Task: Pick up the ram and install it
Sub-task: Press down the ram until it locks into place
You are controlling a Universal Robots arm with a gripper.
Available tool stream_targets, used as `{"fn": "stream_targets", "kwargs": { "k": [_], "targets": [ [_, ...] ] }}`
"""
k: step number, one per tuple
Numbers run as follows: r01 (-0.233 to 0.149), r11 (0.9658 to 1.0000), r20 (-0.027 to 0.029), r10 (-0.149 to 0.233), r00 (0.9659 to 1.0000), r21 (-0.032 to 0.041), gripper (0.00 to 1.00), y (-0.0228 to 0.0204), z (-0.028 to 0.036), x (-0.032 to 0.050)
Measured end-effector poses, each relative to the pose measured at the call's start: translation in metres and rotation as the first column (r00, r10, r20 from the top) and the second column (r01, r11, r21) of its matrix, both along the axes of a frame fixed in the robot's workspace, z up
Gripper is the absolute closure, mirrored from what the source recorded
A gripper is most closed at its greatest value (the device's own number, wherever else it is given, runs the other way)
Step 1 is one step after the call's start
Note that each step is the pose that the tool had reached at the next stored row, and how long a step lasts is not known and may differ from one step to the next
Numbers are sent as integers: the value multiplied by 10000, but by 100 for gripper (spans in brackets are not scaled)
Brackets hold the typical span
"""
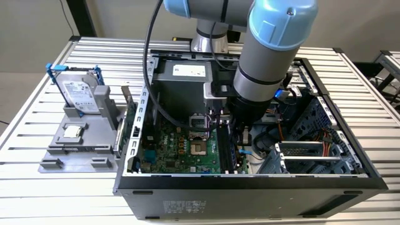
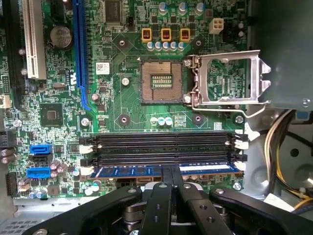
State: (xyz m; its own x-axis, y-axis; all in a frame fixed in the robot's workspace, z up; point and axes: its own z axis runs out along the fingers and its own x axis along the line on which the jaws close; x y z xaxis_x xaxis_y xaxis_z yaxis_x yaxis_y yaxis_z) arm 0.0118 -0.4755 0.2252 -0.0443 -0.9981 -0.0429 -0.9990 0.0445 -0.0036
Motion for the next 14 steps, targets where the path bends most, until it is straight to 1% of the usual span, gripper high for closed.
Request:
{"fn": "stream_targets", "kwargs": {
  "k": [2, 5, 7, 8, 9, 10, 12, 14],
  "targets": [
    [-1, 10000, -4, 1, 10000, -15, 100, -3, -29, 1],
    [-1, 10000, -5, 1, 10000, -18, 100, -4, -84, 3],
    [-1, 10000, -12, 1, 10000, -45, 100, 1, -89, 5],
    [-1, 10000, -17, 0, 10000, -61, 100, 4, -69, 5],
    [0, 10000, -7, 0, 10000, -27, 100, 3, -49, 5],
    [0, 10000, 7, 0, 10000, 34, 100, 5, -24, 5],
    [0, 10000, -1, 0, 10000, -1, 100, -2, 76, 4],
    [-1, 10000, 0, 1, 10000, 1, 100, -1, 163, 4]
  ]
}}
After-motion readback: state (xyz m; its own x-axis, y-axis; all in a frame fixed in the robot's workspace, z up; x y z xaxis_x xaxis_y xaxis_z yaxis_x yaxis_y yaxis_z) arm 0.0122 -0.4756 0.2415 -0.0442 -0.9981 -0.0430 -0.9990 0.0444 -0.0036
